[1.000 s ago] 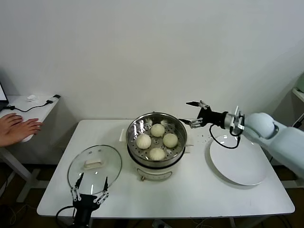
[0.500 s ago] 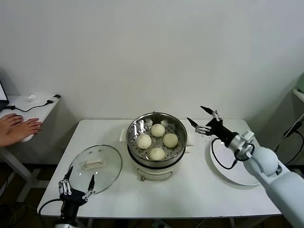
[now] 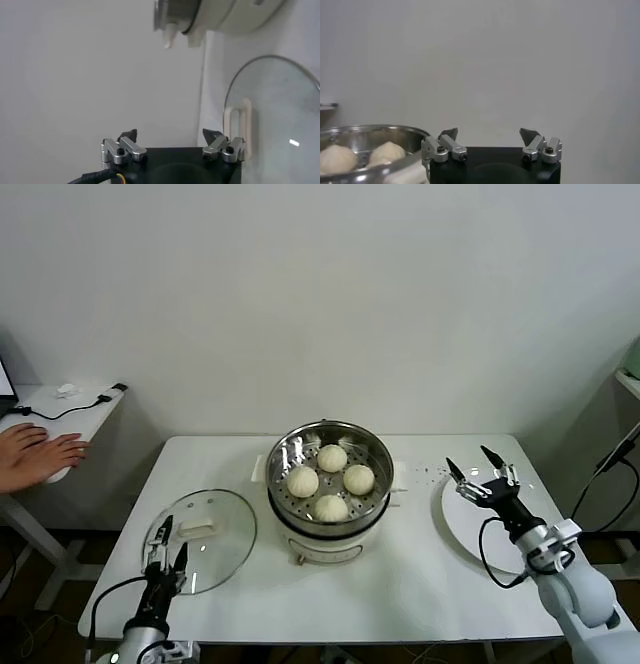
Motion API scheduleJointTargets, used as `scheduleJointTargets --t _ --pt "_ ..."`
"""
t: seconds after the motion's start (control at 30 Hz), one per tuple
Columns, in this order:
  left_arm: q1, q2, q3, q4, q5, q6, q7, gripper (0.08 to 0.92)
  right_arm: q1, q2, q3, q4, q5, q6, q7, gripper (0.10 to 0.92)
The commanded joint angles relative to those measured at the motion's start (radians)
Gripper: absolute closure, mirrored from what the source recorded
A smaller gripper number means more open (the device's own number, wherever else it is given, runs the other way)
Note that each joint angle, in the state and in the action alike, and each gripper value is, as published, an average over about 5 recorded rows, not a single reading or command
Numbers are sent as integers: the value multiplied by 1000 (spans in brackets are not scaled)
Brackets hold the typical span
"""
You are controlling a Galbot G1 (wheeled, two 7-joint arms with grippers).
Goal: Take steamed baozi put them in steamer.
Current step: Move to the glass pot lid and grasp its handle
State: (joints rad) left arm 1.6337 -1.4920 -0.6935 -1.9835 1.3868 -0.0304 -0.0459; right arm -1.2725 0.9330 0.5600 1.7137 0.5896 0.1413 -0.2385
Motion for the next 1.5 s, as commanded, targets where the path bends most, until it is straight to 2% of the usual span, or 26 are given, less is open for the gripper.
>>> scheduleJointTargets --t 0.03,0.33,0.63,1.03,1.37,1.5 --pt "-142 15 150 214 143 203 -70 177 -113 84 115 -13 -54 14 19 203" --pt "-248 -2 222 333 167 299 -95 177 -112 103 128 -41 -79 19 24 203" --pt "-332 6 194 436 210 349 -74 177 -107 112 137 -58 -98 28 20 203" --pt "-416 18 153 547 164 326 -110 177 -101 121 135 -74 -130 39 16 203" --pt "-442 36 145 570 101 281 -111 178 -97 134 136 -90 -156 48 12 203" --pt "-445 40 143 581 85 267 -109 243 -97 140 137 -100 -164 53 6 203"
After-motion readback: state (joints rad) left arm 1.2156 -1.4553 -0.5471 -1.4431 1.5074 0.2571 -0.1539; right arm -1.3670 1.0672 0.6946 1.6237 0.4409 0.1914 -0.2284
